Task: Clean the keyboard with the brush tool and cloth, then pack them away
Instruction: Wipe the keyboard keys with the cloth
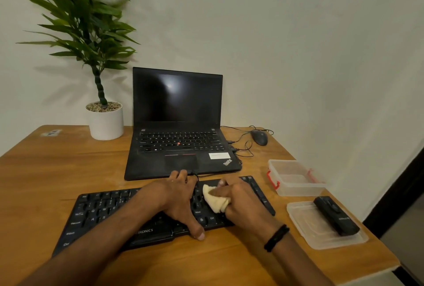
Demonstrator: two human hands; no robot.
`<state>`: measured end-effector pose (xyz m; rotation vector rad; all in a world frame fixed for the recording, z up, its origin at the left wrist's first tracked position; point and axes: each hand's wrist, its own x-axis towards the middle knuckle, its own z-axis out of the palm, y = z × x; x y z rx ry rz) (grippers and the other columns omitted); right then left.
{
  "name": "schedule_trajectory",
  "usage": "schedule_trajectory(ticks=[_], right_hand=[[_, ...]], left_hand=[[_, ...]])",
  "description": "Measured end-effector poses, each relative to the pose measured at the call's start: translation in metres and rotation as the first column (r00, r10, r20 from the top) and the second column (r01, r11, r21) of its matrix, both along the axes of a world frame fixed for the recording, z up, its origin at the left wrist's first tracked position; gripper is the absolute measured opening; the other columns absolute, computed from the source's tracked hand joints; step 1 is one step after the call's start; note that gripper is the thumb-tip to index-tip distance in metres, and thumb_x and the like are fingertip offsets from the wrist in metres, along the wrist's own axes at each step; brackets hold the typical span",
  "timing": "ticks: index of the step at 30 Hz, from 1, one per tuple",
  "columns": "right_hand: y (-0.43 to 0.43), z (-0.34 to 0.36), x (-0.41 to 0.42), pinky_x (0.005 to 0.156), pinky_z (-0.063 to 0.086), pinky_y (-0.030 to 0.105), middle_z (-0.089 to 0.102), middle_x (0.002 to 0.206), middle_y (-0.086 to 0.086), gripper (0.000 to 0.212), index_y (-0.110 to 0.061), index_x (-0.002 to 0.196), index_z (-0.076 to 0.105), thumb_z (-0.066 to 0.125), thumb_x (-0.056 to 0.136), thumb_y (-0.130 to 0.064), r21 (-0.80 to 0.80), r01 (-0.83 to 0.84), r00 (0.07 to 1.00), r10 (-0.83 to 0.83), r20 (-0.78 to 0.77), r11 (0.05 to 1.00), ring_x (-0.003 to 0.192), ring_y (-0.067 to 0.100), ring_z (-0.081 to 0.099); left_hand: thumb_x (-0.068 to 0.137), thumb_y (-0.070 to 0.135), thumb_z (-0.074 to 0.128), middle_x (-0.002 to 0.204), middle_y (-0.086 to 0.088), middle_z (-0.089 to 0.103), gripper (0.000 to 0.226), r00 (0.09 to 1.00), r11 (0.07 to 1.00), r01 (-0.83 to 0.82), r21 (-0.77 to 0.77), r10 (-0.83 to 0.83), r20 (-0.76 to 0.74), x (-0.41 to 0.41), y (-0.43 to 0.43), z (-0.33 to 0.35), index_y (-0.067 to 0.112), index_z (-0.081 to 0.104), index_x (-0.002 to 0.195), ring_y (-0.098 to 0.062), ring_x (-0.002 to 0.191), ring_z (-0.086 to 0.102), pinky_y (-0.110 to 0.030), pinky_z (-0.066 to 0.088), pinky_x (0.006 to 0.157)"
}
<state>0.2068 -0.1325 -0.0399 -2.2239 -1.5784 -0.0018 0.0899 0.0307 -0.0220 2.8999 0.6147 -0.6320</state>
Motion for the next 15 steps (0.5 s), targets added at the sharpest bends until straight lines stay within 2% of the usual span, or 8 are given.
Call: schedule_trajectory(ticks=[2,5,8,10,12,15], right_hand=[[-0.005,0.0,0.003,0.082,0.037,0.009,0.051,0.114,-0.005,0.036,-0.023,0.128,0.066,0.062,0.094,-0.012,-0.02,0.018,0.999,-0.017,0.036,1.0,0.104,0.01,0.046],[0.001,0.001,-0.011,0.089,0.04,0.019,0.048,0.117,-0.001,0.037,-0.023,0.133,0.062,0.056,0.097,-0.013,0.018,0.096,0.991,-0.097,0.089,0.995,0.107,0.013,0.043],[-0.001,0.0,-0.024,0.09,0.037,0.016,0.048,0.122,-0.003,0.042,-0.022,0.136,0.058,0.061,0.095,-0.015,-0.016,0.106,0.988,-0.103,0.111,0.994,0.109,0.012,0.043],[-0.011,-0.002,-0.025,0.088,0.035,0.014,0.048,0.117,-0.007,0.044,-0.024,0.137,0.057,0.061,0.094,-0.015,-0.002,0.152,0.984,-0.152,0.094,0.988,0.105,0.008,0.041],[-0.019,-0.003,-0.027,0.085,0.035,0.012,0.047,0.114,-0.01,0.043,-0.027,0.136,0.057,0.064,0.094,-0.02,0.032,0.231,0.97,-0.233,0.064,0.972,0.103,0.005,0.041],[-0.022,0.001,-0.021,0.087,0.047,0.016,0.051,0.122,-0.006,0.048,-0.028,0.135,0.057,0.071,0.089,-0.026,0.098,0.447,0.893,-0.45,0.012,0.889,0.107,0.006,0.049]], left_hand=[[0.053,0.085,0.078,0.17,-0.002,-0.009,0.153,1.0,1.0,-0.006,0.002,0.006,-0.026,0.001,-0.003,0.001,0.025,-0.01,0.163,-0.034,0.156,-0.002,-0.056,0.023,0.124],[0.052,0.083,0.08,0.17,-0.004,-0.012,0.154,0.999,1.0,-0.018,-0.002,0.018,-0.045,0.002,-0.006,0.003,0.025,-0.01,0.163,-0.034,0.156,-0.005,-0.057,0.022,0.124],[0.052,0.084,0.079,0.17,-0.005,-0.014,0.154,0.999,1.0,-0.024,0.001,0.024,-0.045,0.001,-0.005,0.008,0.025,-0.009,0.163,-0.035,0.156,-0.007,-0.059,0.021,0.124],[0.052,0.085,0.079,0.17,-0.005,-0.014,0.154,0.999,1.0,-0.026,0.007,0.026,-0.04,-0.001,-0.003,0.009,0.025,-0.009,0.163,-0.035,0.156,-0.007,-0.059,0.021,0.124],[0.053,0.084,0.079,0.17,-0.005,-0.015,0.154,0.998,0.999,-0.032,0.006,0.032,-0.049,-0.003,-0.003,0.01,0.025,-0.011,0.163,-0.035,0.156,-0.008,-0.06,0.02,0.124],[0.057,0.082,0.078,0.17,-0.006,-0.015,0.152,0.998,1.0,-0.021,0.016,0.022,-0.059,-0.003,-0.007,0.012,0.023,-0.013,0.163,-0.035,0.156,-0.008,-0.06,0.02,0.124]])
